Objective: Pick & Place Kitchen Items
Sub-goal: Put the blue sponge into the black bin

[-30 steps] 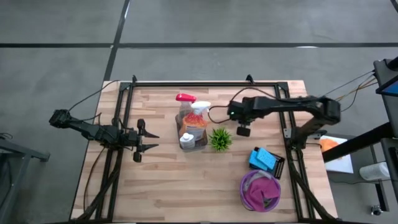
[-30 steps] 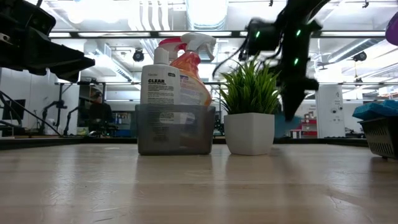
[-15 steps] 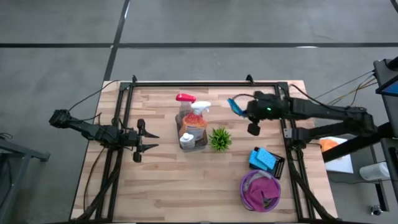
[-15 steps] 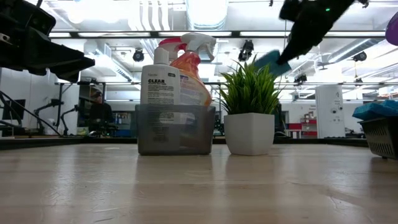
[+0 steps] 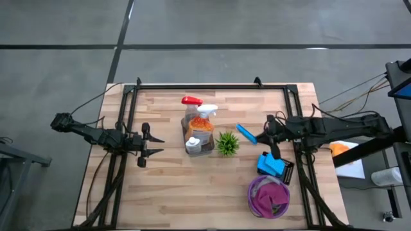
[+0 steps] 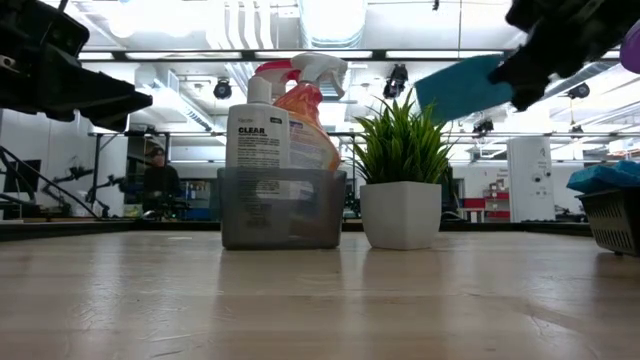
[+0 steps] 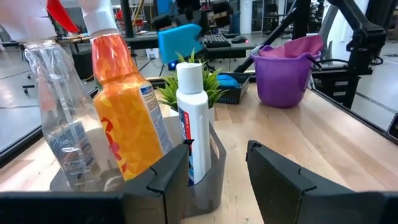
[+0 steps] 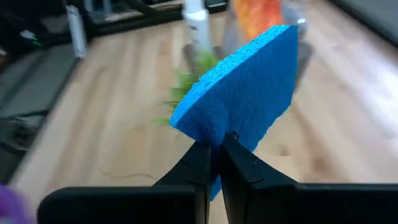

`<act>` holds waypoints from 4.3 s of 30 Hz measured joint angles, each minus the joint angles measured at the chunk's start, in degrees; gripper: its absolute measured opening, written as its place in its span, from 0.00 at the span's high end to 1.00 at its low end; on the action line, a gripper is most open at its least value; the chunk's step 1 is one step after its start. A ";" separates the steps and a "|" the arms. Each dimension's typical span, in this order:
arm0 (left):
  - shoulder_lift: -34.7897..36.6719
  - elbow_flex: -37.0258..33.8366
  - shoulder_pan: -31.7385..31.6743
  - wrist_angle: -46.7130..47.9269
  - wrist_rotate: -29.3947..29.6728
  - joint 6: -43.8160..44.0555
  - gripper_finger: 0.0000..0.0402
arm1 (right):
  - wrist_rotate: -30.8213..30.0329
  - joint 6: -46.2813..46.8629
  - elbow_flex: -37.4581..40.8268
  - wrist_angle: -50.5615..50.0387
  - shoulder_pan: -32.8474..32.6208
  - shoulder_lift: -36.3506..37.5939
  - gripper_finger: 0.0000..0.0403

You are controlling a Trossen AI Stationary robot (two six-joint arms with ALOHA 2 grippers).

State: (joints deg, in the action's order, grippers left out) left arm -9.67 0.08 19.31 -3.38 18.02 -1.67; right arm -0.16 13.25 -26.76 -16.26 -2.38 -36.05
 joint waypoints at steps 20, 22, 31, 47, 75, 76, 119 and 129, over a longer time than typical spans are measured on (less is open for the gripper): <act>-5.92 0.00 0.00 0.00 0.06 0.67 0.60 | -1.55 28.55 -20.89 -36.40 -12.88 -6.99 0.96; -5.94 0.00 -0.01 0.00 0.07 0.65 0.60 | -1.53 28.35 -23.55 -40.58 -13.42 -9.15 0.96; -5.92 0.00 0.00 0.00 0.17 0.48 0.60 | 1.73 23.58 -27.82 -56.06 -17.25 -19.60 0.96; -5.97 0.00 0.00 0.00 0.17 0.65 0.60 | -4.67 21.62 -32.43 -67.69 -36.00 -31.02 0.96; -5.97 0.00 -0.01 0.02 0.15 1.77 0.60 | -13.72 17.53 -36.74 -63.46 -51.88 -45.21 0.96; -5.96 0.00 -0.01 0.02 0.15 1.79 0.60 | -13.70 17.55 -36.74 -63.46 -51.88 -45.47 0.96; -5.95 0.00 0.00 0.02 0.13 1.72 0.60 | -6.34 30.53 -40.24 -65.66 -55.25 -49.52 0.28; -5.95 0.00 0.00 0.02 0.13 1.72 0.60 | -14.02 31.82 -44.02 -63.86 -55.53 -48.76 0.28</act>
State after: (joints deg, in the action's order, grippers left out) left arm -15.62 0.08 19.31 -3.36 18.15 0.05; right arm -14.18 45.08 -70.79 -80.12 -57.92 -84.81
